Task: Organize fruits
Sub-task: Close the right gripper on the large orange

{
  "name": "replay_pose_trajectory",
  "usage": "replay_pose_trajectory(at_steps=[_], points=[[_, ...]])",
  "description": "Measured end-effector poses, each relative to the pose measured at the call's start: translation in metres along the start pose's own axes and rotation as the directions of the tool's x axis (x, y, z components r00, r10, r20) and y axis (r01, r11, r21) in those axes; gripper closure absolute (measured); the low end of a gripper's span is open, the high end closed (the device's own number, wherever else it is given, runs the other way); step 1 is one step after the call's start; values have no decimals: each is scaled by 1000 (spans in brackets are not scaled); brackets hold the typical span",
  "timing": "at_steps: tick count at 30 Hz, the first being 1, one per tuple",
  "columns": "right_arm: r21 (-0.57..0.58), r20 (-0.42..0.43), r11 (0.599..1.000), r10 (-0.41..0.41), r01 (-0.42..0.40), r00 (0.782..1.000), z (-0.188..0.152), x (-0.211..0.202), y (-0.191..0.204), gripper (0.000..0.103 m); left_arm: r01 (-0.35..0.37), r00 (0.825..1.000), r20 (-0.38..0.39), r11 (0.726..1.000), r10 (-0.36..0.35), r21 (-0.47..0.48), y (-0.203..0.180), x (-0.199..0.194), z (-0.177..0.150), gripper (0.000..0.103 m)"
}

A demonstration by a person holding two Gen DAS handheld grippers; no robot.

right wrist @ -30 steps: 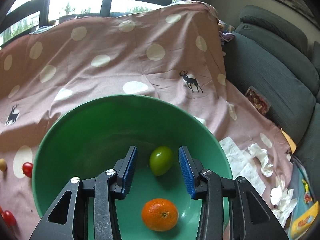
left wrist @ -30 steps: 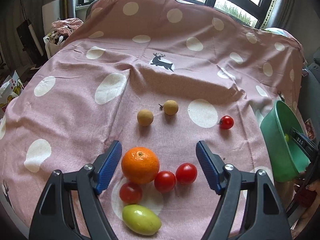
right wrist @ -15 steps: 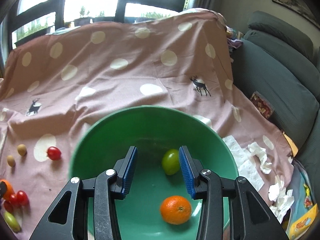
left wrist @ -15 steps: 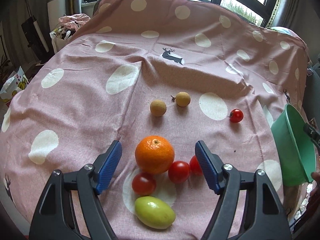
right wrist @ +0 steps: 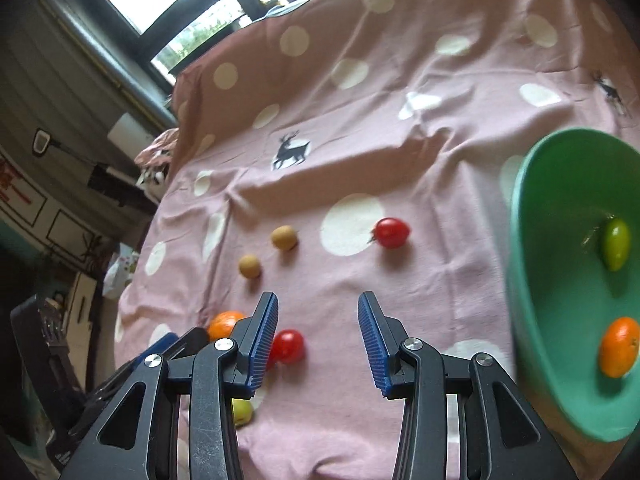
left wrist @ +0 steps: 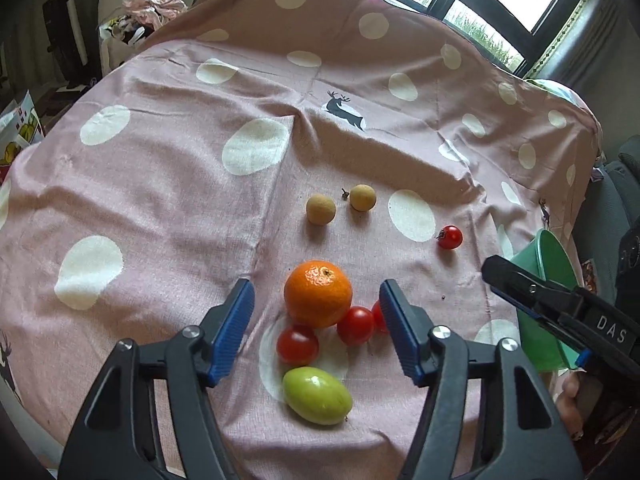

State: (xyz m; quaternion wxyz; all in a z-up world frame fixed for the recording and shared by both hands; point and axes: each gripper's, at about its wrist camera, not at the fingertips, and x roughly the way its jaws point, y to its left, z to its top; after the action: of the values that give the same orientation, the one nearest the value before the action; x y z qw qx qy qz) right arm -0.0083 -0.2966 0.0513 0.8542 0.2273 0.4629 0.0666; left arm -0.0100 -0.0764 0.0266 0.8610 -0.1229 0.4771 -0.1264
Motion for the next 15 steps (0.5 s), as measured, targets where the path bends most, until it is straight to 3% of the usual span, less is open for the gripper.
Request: replay_pose_trajectory(at_steps=[6, 9, 11, 15], points=[[23, -97, 980, 200, -199, 975, -5, 36, 23, 59, 46, 998, -50, 999, -46, 8, -4, 10, -3, 58], [32, -132, 970, 241, -239, 962, -4, 49, 29, 59, 49, 997, -57, 998, -48, 26, -9, 15, -4, 59], [31, -164, 963, 270, -268, 949, -4, 56, 34, 59, 15, 999, -47, 999, -13, 47, -13, 17, -5, 59], [6, -219, 959, 276, -282, 936, -8, 69, 44, 59, -2, 999, -41, 998, 4, 64, -13, 20, -5, 59]])
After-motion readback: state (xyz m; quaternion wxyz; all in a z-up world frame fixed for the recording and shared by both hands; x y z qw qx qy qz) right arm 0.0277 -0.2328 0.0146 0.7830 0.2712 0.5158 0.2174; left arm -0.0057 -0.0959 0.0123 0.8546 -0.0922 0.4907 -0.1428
